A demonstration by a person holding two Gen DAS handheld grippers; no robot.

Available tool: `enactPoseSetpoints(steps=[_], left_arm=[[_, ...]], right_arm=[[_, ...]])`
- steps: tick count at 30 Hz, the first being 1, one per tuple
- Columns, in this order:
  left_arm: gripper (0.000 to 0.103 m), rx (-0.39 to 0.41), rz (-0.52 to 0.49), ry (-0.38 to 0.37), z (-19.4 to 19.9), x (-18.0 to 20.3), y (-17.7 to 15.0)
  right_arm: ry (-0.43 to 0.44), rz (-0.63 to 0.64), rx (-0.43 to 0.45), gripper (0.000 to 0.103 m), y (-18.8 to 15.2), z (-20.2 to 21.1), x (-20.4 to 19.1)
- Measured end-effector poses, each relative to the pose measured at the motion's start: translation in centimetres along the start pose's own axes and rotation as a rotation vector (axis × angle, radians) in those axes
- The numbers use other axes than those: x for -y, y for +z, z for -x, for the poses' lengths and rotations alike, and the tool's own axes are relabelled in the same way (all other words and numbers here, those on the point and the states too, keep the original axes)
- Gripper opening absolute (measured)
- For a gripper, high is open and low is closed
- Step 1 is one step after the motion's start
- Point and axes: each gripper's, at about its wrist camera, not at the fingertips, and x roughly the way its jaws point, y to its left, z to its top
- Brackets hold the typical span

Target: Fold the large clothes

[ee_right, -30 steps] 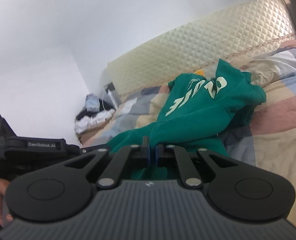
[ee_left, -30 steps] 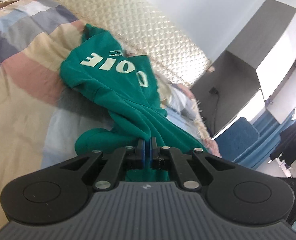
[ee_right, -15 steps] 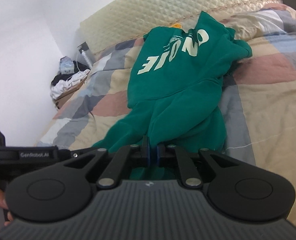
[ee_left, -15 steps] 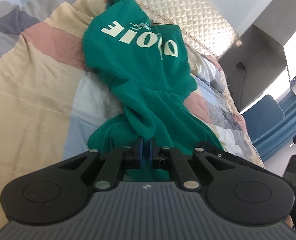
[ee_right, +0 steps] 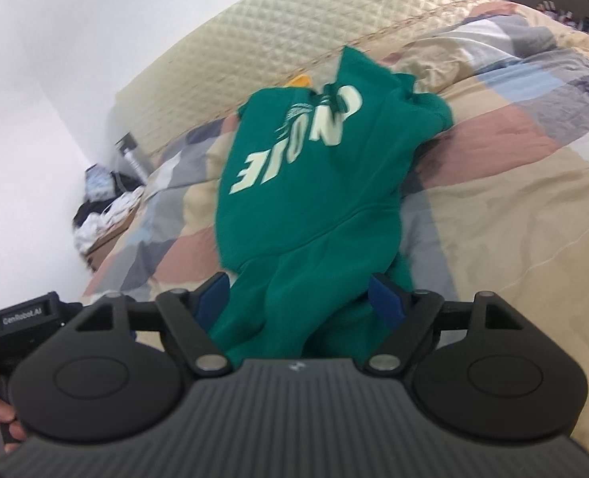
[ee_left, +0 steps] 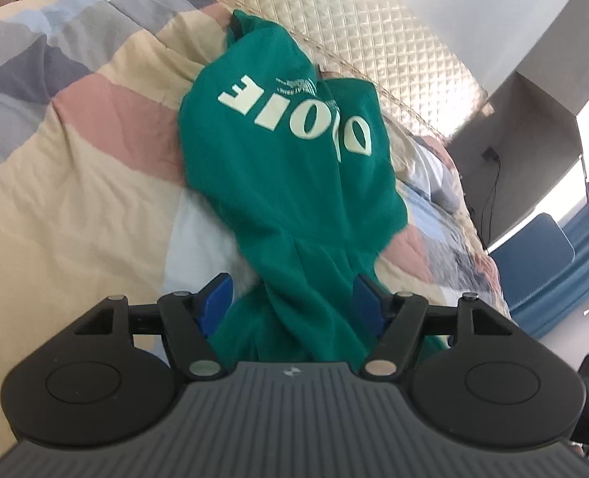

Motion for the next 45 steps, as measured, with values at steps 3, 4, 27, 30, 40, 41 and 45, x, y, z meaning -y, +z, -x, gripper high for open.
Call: enactPoseSetpoints(steps=[3, 4, 27, 30, 40, 41, 45], left_arm=[[0.073, 0.011, 0.051, -0.008, -2.4, -0.8, 2.0], [0.073, 0.011, 0.072, -0.007, -3.5, -1.2, 2.7], [0.064, -0.045, 0.342, -0.183, -20.9, -10.9, 5.6], [0.036, -0.038, 0.3, -0.194, -20.8, -10.3, 6.1], [0.007, 0.141, 0.241, -0.281, -13.5, -7.8, 7.8], [0.007, 0.166, 0.226, -0.288, -12.1, -7.4, 7.8], [0.007, 0.225, 0.19, -0.301, -7.4, -5.8, 7.1]], right_arm=[[-0.018, -0.033, 0.009, 0.078, 1.6, -1.3, 0.9], [-0.023, -0.043, 0.014, 0.078, 2.2, -1.9, 1.2], [0.046, -0.318, -0.102, 0.056, 4.5, -19.6, 10.9], [0.089, -0.299, -0.095, 0.033, 4.4, -19.8, 10.6], [0.16, -0.006, 0.082, 0.014, 6.9, -14.6, 5.3], [0.167, 0.022, 0.101, 0.014, 6.9, -13.6, 4.7], [0.183, 0.084, 0.139, 0.014, 6.4, -10.3, 3.1]])
